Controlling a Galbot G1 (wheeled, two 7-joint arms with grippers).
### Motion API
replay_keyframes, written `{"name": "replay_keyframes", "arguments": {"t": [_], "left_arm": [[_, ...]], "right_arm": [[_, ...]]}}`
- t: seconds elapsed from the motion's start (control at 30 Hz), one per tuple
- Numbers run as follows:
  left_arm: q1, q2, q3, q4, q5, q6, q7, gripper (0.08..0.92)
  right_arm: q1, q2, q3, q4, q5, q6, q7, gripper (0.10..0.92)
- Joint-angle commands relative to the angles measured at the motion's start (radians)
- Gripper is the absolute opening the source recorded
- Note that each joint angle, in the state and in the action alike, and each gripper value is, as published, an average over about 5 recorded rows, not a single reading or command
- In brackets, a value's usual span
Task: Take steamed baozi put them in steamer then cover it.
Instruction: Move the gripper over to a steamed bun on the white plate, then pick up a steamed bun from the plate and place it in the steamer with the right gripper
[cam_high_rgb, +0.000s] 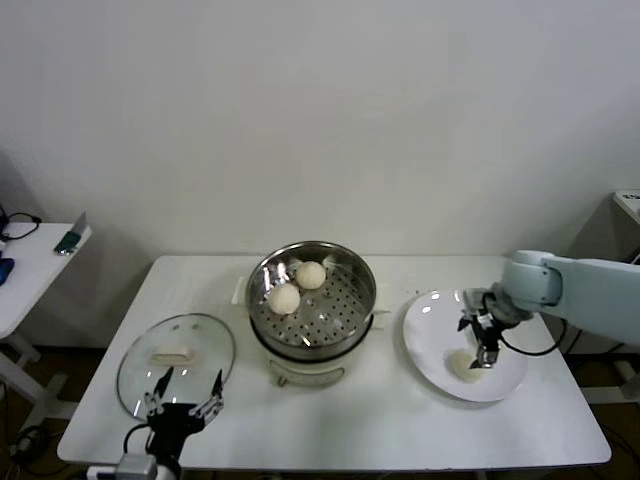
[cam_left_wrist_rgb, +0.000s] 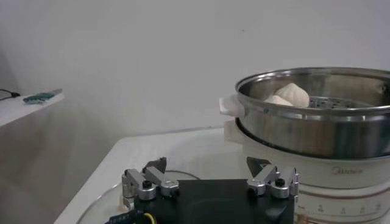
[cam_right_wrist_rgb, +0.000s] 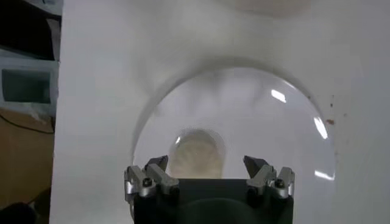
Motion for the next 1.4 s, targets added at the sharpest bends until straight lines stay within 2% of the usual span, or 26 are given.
{"name": "replay_keyframes", "arguments": {"t": [0.03,0.4,0.9,1.13,1.4], "left_arm": [[0.002,0.000,0.000,0.000,0.002,0.000,0.000,0.823],[-0.006,0.003,-0.004,0.004,-0.004,0.010,0.003,0.823],[-0.015,0.005,-0.002,0.006,-0.006,0.017,0.005,0.823],[-0.011,0.004,-0.001,0.004,-0.004,0.015,0.005,0.823],[-0.010,0.006,0.005,0.001,0.004,0.014,0.006,0.823]], "right_arm": [[-0.153,-0.020,0.108,-0.062,-0.062,-0.011,0.015,0.823],[-0.219,0.014,0.158,-0.104,-0.064,-0.026,0.019,0.813],[-0.186,0.022,0.150,-0.104,-0.067,-0.004,-0.014,0.693],[0.065,0.045,0.040,-0.081,-0.069,0.116,-0.125,0.679],[0.465,0.207,-0.100,-0.024,0.027,0.287,-0.242,0.679]]}}
